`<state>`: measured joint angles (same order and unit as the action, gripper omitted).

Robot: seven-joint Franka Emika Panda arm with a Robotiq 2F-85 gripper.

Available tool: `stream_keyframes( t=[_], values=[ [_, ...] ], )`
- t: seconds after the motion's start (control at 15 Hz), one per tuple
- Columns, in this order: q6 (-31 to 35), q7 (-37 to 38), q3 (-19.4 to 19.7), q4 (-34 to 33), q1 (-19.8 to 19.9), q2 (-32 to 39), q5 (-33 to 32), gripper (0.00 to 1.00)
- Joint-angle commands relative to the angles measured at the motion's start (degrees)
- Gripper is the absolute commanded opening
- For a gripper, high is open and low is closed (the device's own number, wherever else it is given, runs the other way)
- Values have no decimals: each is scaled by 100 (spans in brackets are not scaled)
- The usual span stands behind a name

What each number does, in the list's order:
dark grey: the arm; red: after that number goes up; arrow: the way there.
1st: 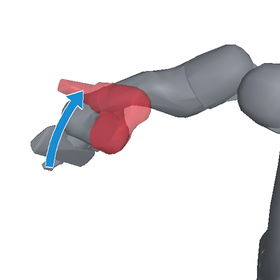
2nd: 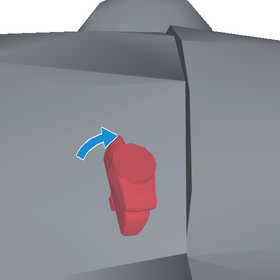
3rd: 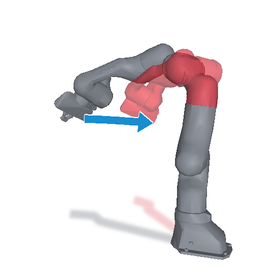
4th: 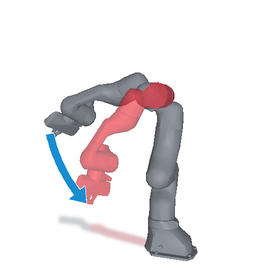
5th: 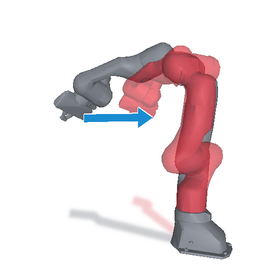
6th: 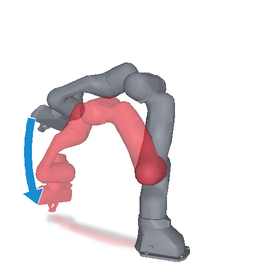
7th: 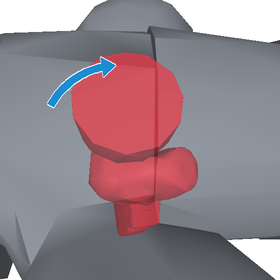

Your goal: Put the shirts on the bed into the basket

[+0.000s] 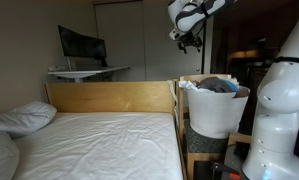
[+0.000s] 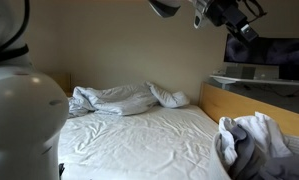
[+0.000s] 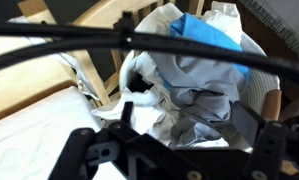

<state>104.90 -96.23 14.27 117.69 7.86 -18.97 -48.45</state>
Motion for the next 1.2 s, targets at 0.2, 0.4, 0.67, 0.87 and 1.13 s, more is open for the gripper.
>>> stream_keyframes(
  t=[0.2, 0.4, 0.67, 0.87, 1.13],
  values=[
    [-612, -2072, -7, -210, -403, -447, 1098, 100],
    [-1059, -3076, 88, -468, -421, -543, 1617, 100],
    [-1470, -4421, 423, -1026, -372, -479, 2481, 100],
    [-1856, -5440, 809, -1556, -343, -264, 3138, 100],
    [-2114, -5473, 938, -1659, -295, -281, 3365, 100]
  ],
)
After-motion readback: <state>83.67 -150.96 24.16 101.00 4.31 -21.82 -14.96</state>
